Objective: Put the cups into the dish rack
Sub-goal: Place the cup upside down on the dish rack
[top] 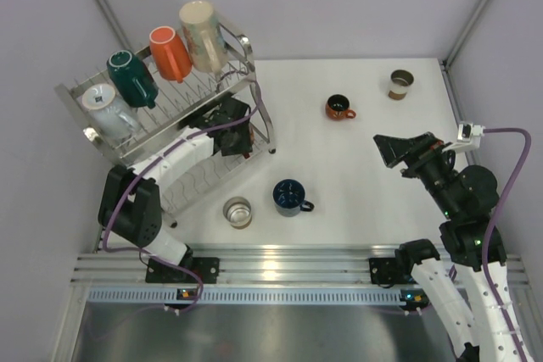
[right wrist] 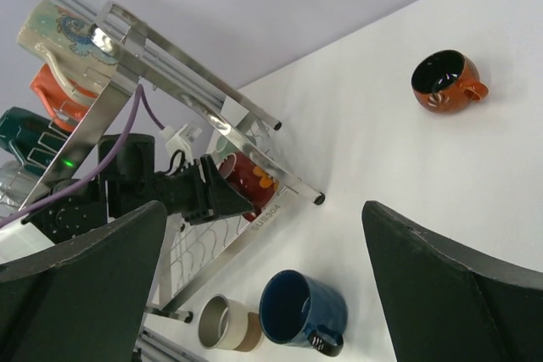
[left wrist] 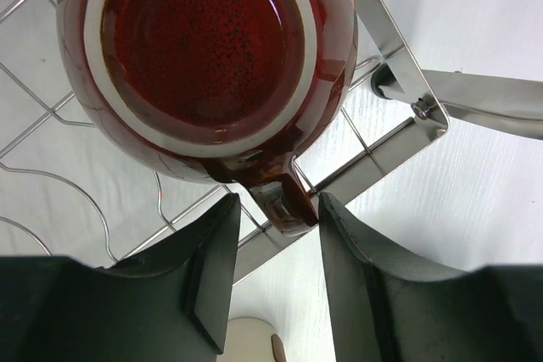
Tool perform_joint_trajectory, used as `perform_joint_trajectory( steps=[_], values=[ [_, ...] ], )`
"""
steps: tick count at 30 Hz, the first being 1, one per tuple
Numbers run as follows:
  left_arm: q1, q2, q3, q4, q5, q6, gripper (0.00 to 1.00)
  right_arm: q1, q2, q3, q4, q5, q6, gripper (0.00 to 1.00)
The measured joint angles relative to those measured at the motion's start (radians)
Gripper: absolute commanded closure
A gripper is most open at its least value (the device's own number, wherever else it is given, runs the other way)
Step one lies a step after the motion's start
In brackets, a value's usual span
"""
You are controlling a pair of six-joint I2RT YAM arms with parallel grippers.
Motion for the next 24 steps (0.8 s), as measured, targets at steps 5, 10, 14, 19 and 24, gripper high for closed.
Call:
perform_joint_trajectory(
  steps=[5, 10, 14, 19, 24],
  values=[
    [0.0, -0.002, -0.005, 0.001, 0.002, -0.015, 0.62, 0.0, 0.0, 0.0, -0.003, 0.0, -0.004, 0.0],
    [-0.001, -0.002, -0.006, 0.001, 0.005, -0.038, 0.6, 0.0, 0.0, 0.0, -0.006, 0.0, -0.008, 0.01],
    [-0.002, -0.011, -0.016, 0.004, 0.014, -0.059, 0.59, 0.0, 0.0, 0.0, -0.006, 0.0, -0.008, 0.01],
    [-0.001, -0.021, -0.028, 0.01, 0.048, -0.088, 0.59, 0.0, 0.0, 0.0, -0.006, 0.0, -0.009, 0.01],
    [-0.001, -0.037, -0.045, 0.011, 0.077, -0.115, 0.55, 0.0, 0.0, 0.001, -0.006, 0.0, -0.014, 0.01]
  ],
)
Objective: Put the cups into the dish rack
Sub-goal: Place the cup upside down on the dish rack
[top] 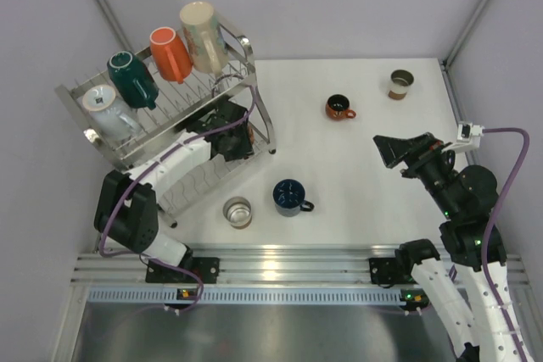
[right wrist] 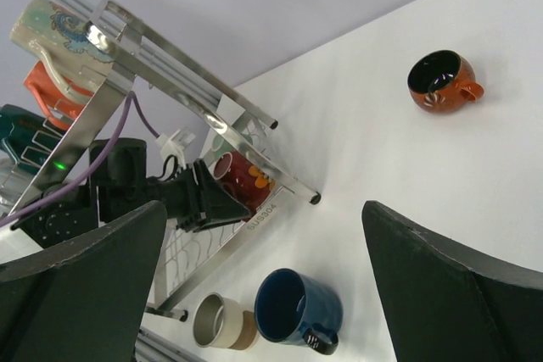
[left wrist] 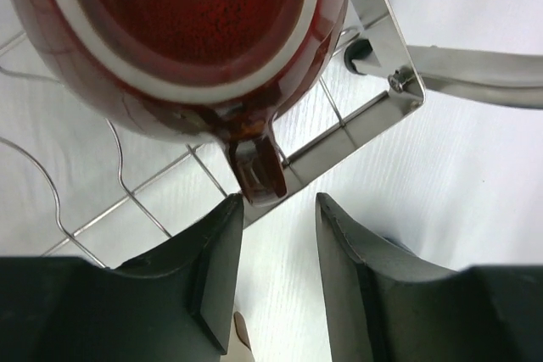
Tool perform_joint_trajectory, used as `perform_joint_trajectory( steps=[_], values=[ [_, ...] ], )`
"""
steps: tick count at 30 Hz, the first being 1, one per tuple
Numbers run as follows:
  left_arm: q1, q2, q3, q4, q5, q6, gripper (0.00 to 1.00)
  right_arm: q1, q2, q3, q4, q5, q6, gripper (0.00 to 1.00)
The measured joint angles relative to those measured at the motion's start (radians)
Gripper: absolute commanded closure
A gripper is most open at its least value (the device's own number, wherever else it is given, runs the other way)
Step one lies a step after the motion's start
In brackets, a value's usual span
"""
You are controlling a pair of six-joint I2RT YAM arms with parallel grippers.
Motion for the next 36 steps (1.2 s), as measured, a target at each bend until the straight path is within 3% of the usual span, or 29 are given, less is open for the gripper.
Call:
perform_joint_trajectory(
  steps=[23, 36],
  values=[
    [0.024, -0.067, -0.064, 0.0, 0.083, -0.115, 0.55, 0.0, -0.001, 0.001, -0.022, 0.0, -0.009, 0.01],
    [0.029, -0.096, -0.113, 0.089, 0.278, -0.236, 0.55, 0.0, -0.002, 0.001, -0.022, 0.0, -0.009, 0.01]
  ],
)
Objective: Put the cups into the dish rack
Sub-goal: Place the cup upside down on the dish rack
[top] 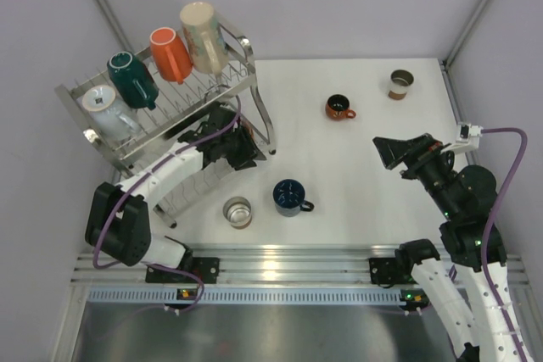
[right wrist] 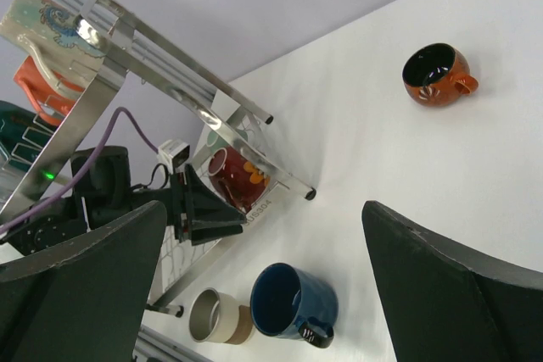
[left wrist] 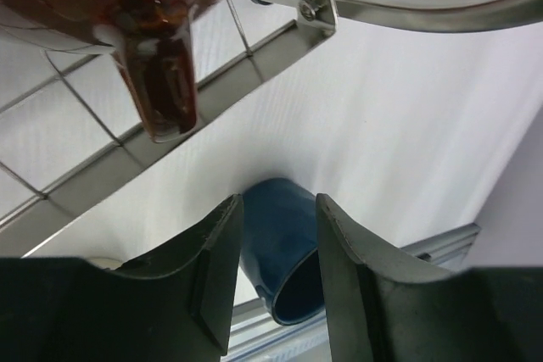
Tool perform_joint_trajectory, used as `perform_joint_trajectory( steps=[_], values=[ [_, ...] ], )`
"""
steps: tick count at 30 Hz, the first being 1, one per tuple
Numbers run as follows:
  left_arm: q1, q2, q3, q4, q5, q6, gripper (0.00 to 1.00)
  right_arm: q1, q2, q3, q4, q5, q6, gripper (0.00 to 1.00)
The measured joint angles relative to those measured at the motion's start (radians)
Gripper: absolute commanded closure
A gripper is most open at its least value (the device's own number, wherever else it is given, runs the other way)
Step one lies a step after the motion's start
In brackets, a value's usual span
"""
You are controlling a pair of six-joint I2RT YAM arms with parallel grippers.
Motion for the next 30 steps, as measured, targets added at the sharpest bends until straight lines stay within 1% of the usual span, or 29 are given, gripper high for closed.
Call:
perform_joint_trajectory(
  steps=[12, 17, 23, 30],
  values=[
    [-0.004, -0.04, -0.076, 0.157, 0.189, -0.175, 0.54, 0.0, 0.0, 0.0, 0.0, 0.0, 0.0, 0.01],
    [-0.006, -0.039, -0.081, 0.182, 0.226, -0.212, 0.54, 0.0, 0.0, 0.0, 0.0, 0.0, 0.0, 0.01],
    [-0.007, -0.02, -0.09, 0.272, 0.275, -0.259, 0.54, 0.0, 0.002, 0.0, 0.0, 0.0, -0.001, 0.01],
    [-0.008, 0.002, -0.091, 0.347, 0.298, -0.281, 0.54, 0.0, 0.009, 0.001, 0.0, 0.0, -0.003, 0.01]
  ],
)
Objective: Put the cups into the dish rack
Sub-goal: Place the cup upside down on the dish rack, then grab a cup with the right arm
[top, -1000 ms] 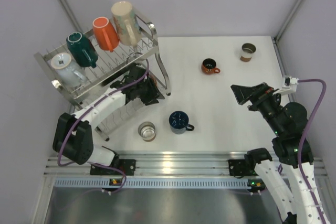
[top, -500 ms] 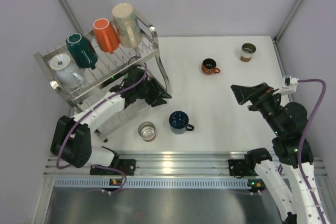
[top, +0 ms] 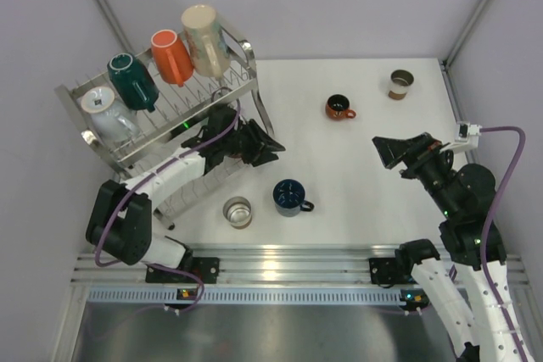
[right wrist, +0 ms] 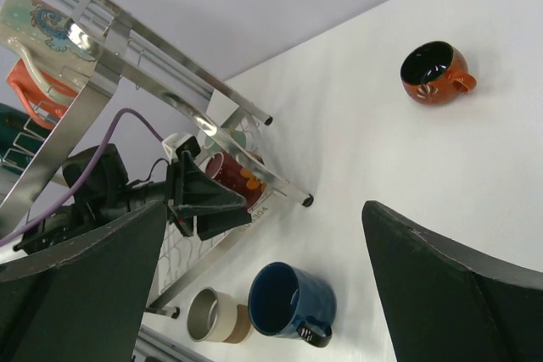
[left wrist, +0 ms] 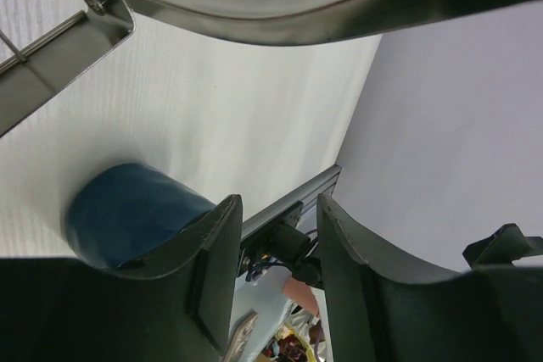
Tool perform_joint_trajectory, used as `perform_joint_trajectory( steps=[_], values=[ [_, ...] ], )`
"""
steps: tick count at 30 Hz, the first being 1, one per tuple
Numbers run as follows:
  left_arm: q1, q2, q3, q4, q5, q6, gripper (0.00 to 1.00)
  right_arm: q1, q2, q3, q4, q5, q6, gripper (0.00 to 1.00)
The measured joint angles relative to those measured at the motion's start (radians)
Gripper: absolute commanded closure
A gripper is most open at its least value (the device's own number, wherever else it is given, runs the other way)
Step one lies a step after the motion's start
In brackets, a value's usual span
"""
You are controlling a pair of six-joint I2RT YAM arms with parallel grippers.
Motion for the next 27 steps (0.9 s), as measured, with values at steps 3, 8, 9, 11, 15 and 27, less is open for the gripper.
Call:
perform_joint_trajectory(
  steps=[3, 8, 9, 11, 15, 27],
  values=[
    [-0.001, 0.013, 0.0, 0.037, 0.003, -0.004, 0.54, 0.0, 0.0, 0.0, 0.0, 0.0, -0.002, 0.01],
    [-0.001, 0.038, 0.0, 0.113, 0.017, -0.026, 0.55, 0.0, 0.0, 0.0, 0.0, 0.0, -0.008, 0.01],
    [-0.001, 0.044, 0.0, 0.136, 0.022, -0.032, 0.55, 0.0, 0.0, 0.0, 0.0, 0.0, -0.008, 0.01],
    [-0.001, 0.048, 0.0, 0.156, 0.023, -0.042, 0.55, 0.0, 0.0, 0.0, 0.0, 0.0, -0.011, 0.01],
    [-0.001, 0.054, -0.001, 0.179, 0.027, -0.056, 0.55, 0.0, 0.0, 0.0, 0.0, 0.0, -0.015, 0.0],
    [0.0, 0.06, -0.064, 0.322, 0.043, -0.105, 0.84, 0.0, 0.0, 0.0, 0.0, 0.0, -0.016, 0.0]
  ],
)
